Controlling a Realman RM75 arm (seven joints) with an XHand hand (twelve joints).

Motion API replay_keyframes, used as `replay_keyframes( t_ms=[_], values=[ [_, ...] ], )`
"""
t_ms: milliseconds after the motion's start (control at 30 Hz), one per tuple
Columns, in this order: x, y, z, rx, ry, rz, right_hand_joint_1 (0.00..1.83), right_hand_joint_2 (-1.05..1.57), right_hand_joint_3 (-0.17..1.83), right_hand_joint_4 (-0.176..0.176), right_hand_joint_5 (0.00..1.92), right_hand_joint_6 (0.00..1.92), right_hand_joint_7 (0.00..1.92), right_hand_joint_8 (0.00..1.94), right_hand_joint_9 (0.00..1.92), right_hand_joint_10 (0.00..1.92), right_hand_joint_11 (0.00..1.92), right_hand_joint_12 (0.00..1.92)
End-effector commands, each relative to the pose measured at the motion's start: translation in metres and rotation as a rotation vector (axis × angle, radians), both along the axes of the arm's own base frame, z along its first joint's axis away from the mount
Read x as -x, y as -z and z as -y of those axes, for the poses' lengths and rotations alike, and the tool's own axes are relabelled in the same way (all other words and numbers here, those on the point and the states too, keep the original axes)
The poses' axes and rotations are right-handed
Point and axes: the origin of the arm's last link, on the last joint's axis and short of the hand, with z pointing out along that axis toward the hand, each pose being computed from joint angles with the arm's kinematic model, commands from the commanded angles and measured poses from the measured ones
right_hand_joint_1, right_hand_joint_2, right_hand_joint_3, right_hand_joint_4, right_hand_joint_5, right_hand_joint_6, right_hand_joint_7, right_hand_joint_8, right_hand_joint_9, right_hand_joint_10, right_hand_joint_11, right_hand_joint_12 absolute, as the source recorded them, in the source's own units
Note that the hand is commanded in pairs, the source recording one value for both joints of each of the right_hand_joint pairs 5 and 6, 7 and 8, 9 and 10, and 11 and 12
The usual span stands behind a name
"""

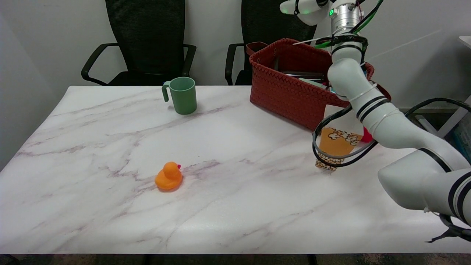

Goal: Place the potted plant into the brown storage basket.

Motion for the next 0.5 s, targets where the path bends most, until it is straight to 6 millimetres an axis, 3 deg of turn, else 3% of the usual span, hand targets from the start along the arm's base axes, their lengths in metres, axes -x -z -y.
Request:
replay_keyframes(
  t_ms=[33, 333, 500],
  values=[
    [-0.008, -0.038, 0.009, 0.036, 0.201, -0.184, 1.23, 0.28, 0.32, 0.0, 0.58, 0.58, 1.39, 1.39, 1.32, 1.32, 1.12, 1.12],
    [0.022, -0.062, 0.009, 0.067, 0.306, -0.139, 1.23, 0.23, 0.3, 0.0, 0.55, 0.55, 1.36, 1.36, 1.29, 1.29, 1.08, 1.08],
    [0.042, -0.067, 0.011, 0.056, 0.37, -0.126, 1.23, 0.16, 0.23, 0.0, 0.44, 0.44, 1.31, 1.31, 1.24, 1.24, 0.95, 0.95]
  ],
)
